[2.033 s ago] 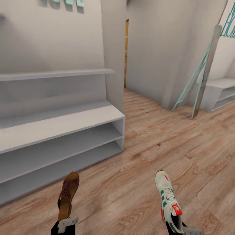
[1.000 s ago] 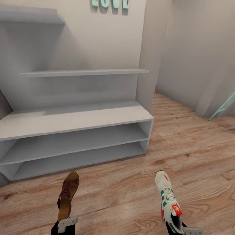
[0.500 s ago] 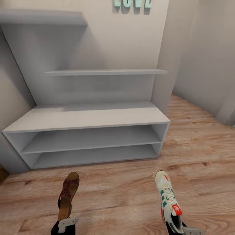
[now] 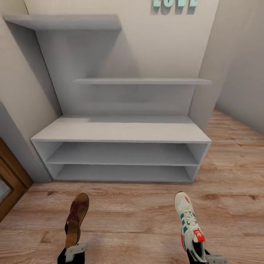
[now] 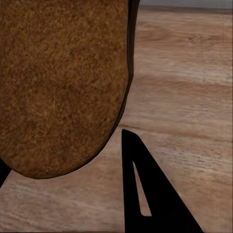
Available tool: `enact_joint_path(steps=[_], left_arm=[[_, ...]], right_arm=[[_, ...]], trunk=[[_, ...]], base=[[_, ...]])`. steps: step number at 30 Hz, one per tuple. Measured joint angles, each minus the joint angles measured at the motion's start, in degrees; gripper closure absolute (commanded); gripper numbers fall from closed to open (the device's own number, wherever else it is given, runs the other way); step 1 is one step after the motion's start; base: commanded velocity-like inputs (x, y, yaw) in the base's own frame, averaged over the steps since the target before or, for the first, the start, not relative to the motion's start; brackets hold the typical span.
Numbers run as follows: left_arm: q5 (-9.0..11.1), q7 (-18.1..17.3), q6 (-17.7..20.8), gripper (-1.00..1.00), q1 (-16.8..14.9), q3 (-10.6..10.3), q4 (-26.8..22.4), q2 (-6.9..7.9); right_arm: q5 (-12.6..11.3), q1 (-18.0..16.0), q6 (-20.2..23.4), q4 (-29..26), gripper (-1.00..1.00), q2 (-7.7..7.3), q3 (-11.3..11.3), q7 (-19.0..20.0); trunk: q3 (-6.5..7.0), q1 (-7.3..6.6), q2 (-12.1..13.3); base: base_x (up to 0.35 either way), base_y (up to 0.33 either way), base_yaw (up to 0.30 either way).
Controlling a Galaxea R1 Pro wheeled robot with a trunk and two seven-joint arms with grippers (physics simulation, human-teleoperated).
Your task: Pick up the two gym shoes and the two sandals from the corridor floor and place them onto the hallstand (shoe rack) in the corridor, making sure they are on the rack and not on the floor. Arrange them so the two gym shoes are next to each other and the two sandals are next to each other.
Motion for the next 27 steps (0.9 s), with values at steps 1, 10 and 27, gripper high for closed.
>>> enact_joint_path(steps=[1,10,27], left_arm=[[0.0,0.0,0.0,1.00,0.0,0.0,0.0,0.01],[0.0,0.0,0.0,1.00,0.0,0.1,0.0,0.09],[-0.1,0.0,0.0,1.00,0.0,0.0,-0.1,0.11]], right_arm=[[0.0,0.0,0.0,0.0,1.00,0.00,0.0,0.0],[0.0,0.0,0.1,-0.1,1.00,-0.22,-0.1,0.0],[-0.2,0.0,0.1,-0.1,1.00,-0.35,-0.3,-0.1]], trunk=[[0.00,0.00,0.0],[0.00,0.00,0.0],[0.00,0.00,0.0]], base=[[0.000,0.000,0.166],[0.000,0.019,0.037],[0.000,0.081,0.000]])
